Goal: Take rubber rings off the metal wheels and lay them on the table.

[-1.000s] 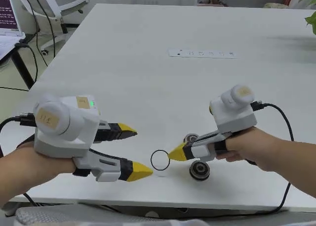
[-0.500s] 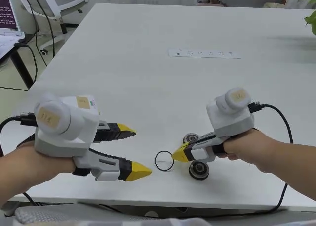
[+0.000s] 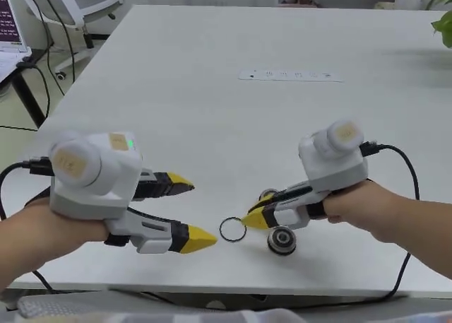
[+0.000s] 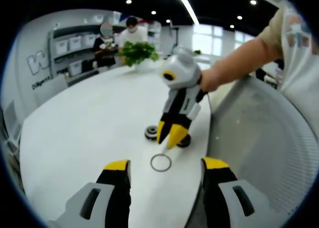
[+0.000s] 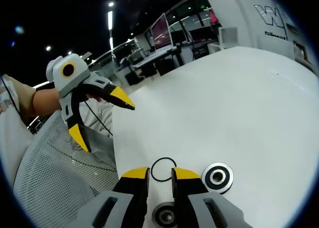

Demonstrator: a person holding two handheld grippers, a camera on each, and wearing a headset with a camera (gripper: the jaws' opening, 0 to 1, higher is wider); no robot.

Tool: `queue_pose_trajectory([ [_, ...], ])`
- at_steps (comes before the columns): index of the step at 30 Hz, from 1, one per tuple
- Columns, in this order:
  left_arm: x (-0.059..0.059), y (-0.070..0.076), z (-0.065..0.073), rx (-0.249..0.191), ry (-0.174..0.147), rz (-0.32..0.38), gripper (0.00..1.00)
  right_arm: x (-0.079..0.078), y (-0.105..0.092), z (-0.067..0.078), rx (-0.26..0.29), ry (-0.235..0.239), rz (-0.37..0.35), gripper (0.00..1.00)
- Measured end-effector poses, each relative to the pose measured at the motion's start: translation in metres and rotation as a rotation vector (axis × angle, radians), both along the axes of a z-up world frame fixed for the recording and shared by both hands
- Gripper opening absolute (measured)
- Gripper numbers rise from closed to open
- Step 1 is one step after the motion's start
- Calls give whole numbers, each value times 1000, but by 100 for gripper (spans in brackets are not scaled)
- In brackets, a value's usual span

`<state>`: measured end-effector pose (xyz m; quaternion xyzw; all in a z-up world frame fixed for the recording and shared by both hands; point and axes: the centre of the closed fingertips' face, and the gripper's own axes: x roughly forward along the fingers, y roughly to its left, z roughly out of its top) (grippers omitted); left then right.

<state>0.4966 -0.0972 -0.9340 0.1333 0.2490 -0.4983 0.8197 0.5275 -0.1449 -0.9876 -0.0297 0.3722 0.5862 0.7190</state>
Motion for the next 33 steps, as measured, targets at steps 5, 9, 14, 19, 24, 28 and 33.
queue_pose_trajectory([
  [5, 2, -4, 0, 1, 2, -5, 57, 1, -5, 9, 25, -8, -9, 16],
  [9, 3, -8, 1, 4, 1, -15, 57, 1, -8, 17, 44, -21, -6, 17],
  [14, 8, -14, 2, 5, -1, -24, 57, 1, -13, 24, 54, -36, -11, 17],
  [19, 10, -20, 3, 7, -3, -40, 57, -1, -23, 26, 46, -58, -8, 17],
  [24, 12, -28, 3, 6, -2, -51, 57, -4, -32, 26, 29, -77, -4, 18],
  [28, 14, -33, 1, 12, 0, -63, 56, -7, -39, 26, 21, -82, -4, 18],
  [33, 16, -40, -1, 14, 7, -71, 55, -10, -48, 23, 3, -88, 0, 18],
])
